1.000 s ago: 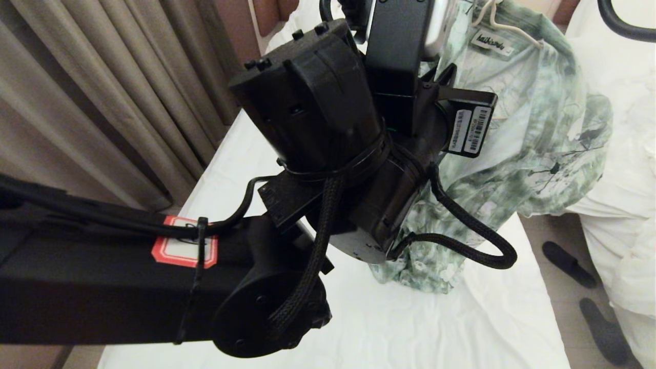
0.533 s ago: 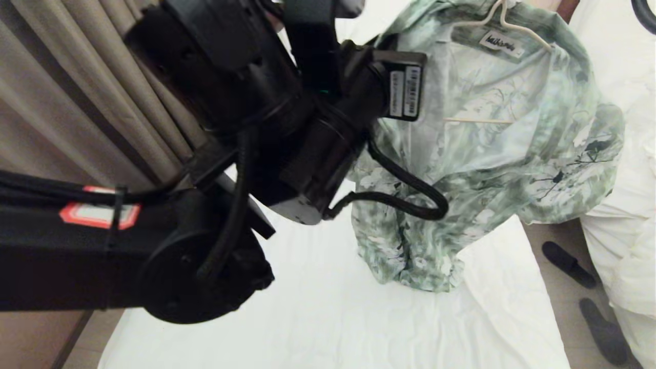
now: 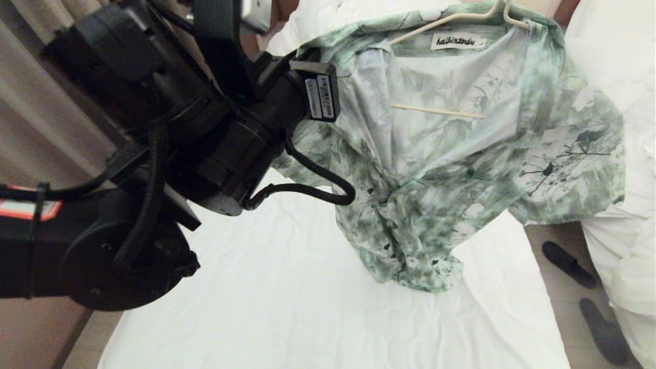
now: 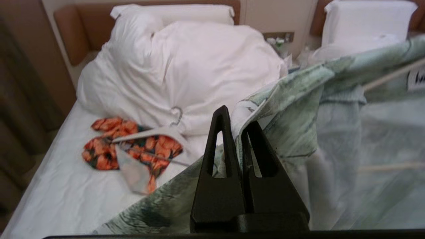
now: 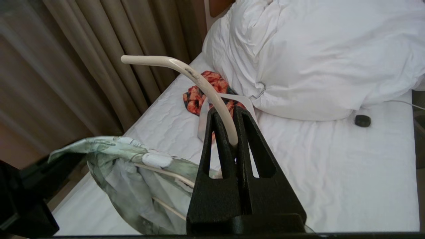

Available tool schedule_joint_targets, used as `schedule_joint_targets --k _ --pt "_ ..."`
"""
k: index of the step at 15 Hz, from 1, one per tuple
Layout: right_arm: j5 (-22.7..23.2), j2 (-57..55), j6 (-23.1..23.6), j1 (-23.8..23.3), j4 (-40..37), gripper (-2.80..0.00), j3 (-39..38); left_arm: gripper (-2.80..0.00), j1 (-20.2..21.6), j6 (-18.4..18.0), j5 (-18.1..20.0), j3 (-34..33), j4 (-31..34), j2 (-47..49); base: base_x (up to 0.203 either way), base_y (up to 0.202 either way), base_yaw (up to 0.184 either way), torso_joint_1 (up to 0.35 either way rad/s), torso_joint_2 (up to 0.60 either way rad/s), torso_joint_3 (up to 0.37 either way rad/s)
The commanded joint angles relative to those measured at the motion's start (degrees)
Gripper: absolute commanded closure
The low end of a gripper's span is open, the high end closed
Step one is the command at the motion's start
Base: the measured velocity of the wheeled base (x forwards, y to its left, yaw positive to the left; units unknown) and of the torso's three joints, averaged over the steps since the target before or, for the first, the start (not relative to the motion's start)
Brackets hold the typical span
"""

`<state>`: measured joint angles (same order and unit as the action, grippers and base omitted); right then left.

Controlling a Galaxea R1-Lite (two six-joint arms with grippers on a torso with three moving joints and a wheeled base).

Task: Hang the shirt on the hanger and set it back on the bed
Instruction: Take the clothes hanger out of the clothes

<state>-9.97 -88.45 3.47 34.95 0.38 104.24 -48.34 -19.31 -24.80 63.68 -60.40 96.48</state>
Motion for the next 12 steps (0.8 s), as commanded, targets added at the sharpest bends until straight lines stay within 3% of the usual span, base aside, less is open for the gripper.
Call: schedule_joint_targets --k 1,6,12 --pt "0.0 0.1 0.0 0.0 0.1 0.0 0.0 0.0 0.7 -0.1 -0.2 -3.7 -2.8 -0.5 0.0 0.0 0.0 0.0 0.0 0.0" --pt "0.0 0.1 0.0 -0.1 0.1 0.0 0.0 0.0 4.9 1.0 0.0 -8.5 -8.6 3.1 0.0 0.0 0.0 0.0 0.0 0.0" --pt "0.0 0.1 0.0 -0.2 0.1 0.0 0.2 0.0 9.8 2.4 1.6 -13.0 -10.8 4.1 0.0 0.0 0.0 0.0 0.0 0.0"
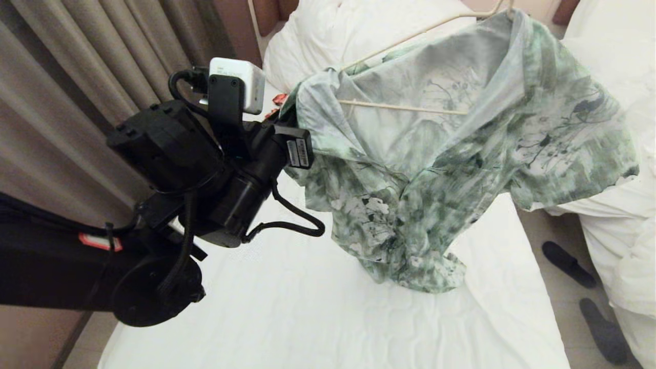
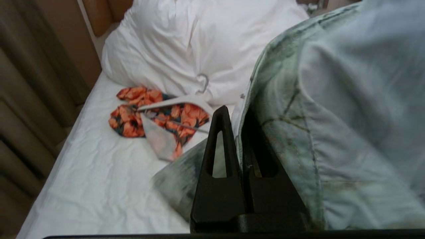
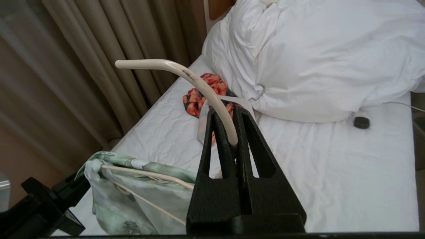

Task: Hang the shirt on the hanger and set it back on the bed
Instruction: Take the clothes hanger out of the clothes

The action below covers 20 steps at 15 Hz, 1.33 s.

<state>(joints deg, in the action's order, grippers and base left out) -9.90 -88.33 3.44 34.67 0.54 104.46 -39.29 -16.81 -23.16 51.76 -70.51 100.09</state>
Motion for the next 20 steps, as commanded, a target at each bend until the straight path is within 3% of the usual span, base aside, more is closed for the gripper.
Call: schedule_joint_targets --k 1,8,11,17,20 --pt "0.0 0.0 0.1 0.0 0.0 0.0 0.0 0.0 1.0 -0.1 0.4 -1.8 -1.7 1.0 0.0 0.0 0.0 0.0 0.0 0.0" --pt "-0.1 -0.2 -0.2 -0.3 0.3 0.0 0.1 0.0 -3.2 0.1 0.2 -6.4 -6.3 5.0 0.0 0.0 0.0 0.0 0.0 0.0" --pt "-0.1 -0.3 -0.3 -0.4 0.3 0.0 -0.2 0.0 -5.0 -0.1 0.0 -8.4 -11.1 8.3 0.0 0.0 0.0 0.0 0.0 0.0" --pt "-0.1 -0.5 -0.4 -0.4 0.4 0.0 -0.2 0.0 -12.0 -0.3 -1.1 -10.2 -11.6 10.9 0.0 0.0 0.0 0.0 0.0 0.0" --pt "-0.1 -0.6 -0.4 -0.4 0.4 0.0 -0.4 0.0 -12.6 -1.3 -1.6 -8.9 -11.5 11.3 0.0 0.0 0.0 0.0 0.0 0.0"
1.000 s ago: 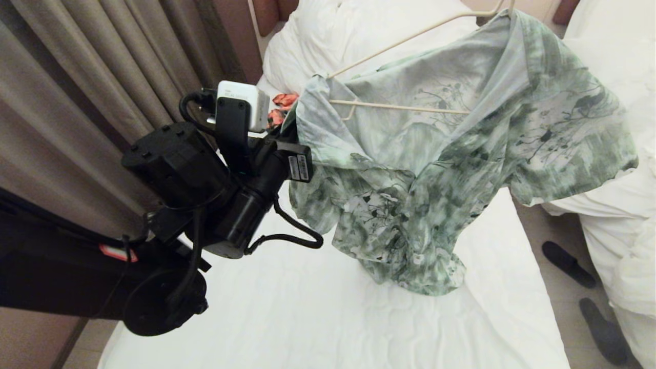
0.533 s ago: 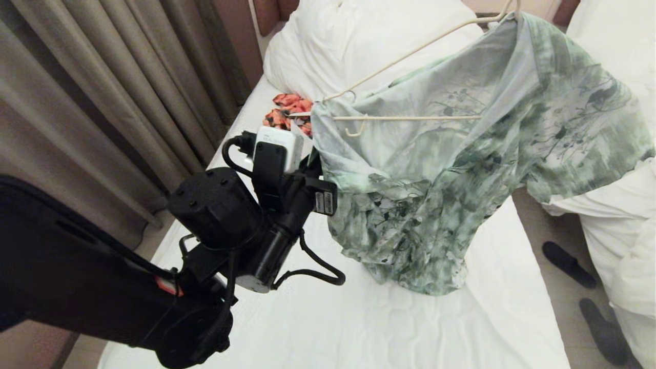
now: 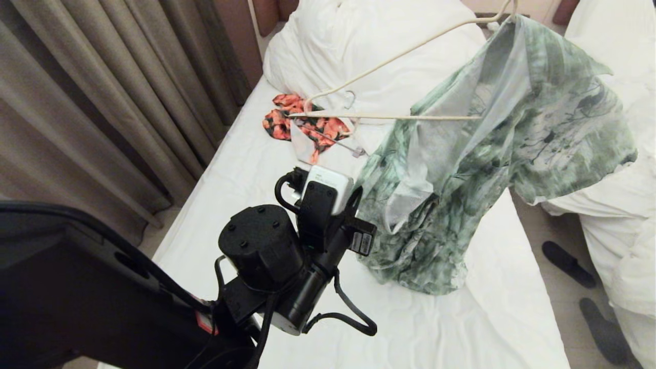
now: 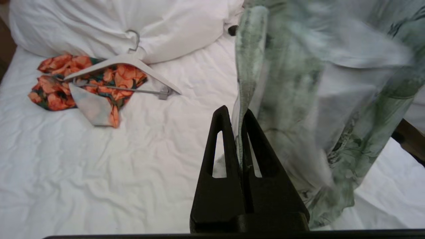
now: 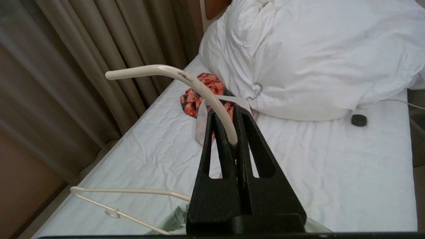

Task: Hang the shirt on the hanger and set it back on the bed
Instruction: Take the clothes hanger out of the clothes

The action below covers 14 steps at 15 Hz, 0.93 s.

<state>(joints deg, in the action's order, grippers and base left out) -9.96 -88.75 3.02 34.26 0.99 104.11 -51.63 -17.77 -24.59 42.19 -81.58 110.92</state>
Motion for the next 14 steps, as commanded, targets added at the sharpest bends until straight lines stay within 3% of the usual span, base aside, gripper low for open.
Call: schedule_joint_targets --k 1,4,9,14 --pt "-0.1 -0.4 0.1 0.1 0.1 0.0 -0.3 0.0 -0.3 -1.9 -0.2 2.1 -0.4 0.5 0.0 0.0 0.0 0.0 0.0 0.0" --pt "0.0 -0.5 -0.9 0.4 0.2 0.0 -1.1 0.0 -0.3 -4.4 -0.3 6.3 0.0 0.5 0.0 0.0 0.0 0.0 0.0 0.0" --pt "-0.2 -2.0 -0.8 -0.8 2.7 0.0 -0.8 0.0 -6.6 -5.6 -1.6 5.2 0.2 -1.9 0.0 0.0 0.0 0.0 0.0 0.0" --pt "-0.1 -2.0 -0.8 -0.8 2.7 0.0 -0.9 0.0 -6.9 -7.0 -2.2 7.9 3.6 -0.9 0.0 0.0 0.0 0.0 0.0 0.0"
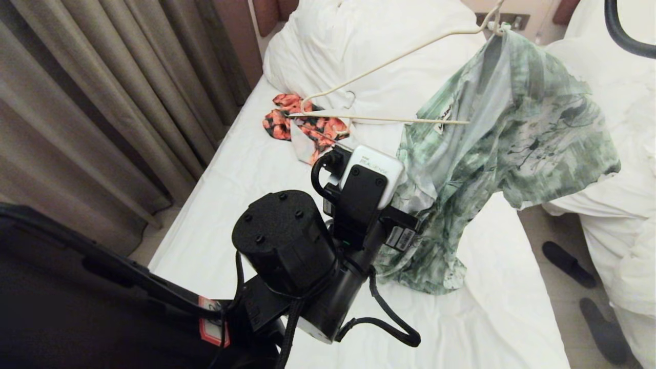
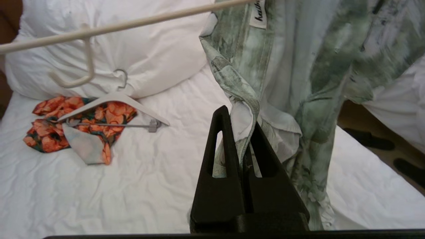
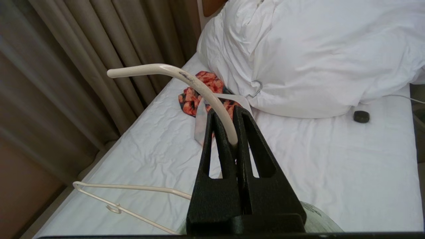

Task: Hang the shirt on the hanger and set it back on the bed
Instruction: Take the clothes hanger out of the clothes

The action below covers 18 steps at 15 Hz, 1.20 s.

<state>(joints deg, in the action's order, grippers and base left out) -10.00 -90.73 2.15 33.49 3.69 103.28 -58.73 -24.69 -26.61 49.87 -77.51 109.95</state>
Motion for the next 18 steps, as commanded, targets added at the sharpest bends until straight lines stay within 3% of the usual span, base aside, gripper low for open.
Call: schedule_joint_targets --k 1,4,12,13,18 --pt "-0.1 0.0 0.1 0.0 0.0 0.0 -0.1 0.0 0.1 -0.1 -0.4 0.5 -0.4 0.1 0.0 0.0 0.0 0.0 0.0 0.0" --pt "-0.1 0.1 0.0 0.0 0.0 0.0 -0.4 0.0 0.1 0.0 -4.0 1.3 0.7 -0.1 0.0 0.0 0.0 0.0 0.0 0.0" --pt "0.0 0.1 0.1 -0.5 0.0 0.0 -0.1 0.0 -0.1 0.0 -4.5 -3.3 2.5 -1.5 0.0 0.0 0.0 0.0 0.0 0.0" --pt "0.0 0.0 0.1 -0.5 0.0 0.0 -0.1 -2.78 0.3 0.0 -4.3 -3.4 2.4 -1.3 0.0 0.0 0.0 0.0 0.0 0.0" --pt "0.0 0.1 0.1 -0.6 0.0 0.0 -0.1 -2.8 0.9 0.3 -4.3 -4.5 2.2 -2.0 0.0 0.0 0.0 0.0 0.0 0.0"
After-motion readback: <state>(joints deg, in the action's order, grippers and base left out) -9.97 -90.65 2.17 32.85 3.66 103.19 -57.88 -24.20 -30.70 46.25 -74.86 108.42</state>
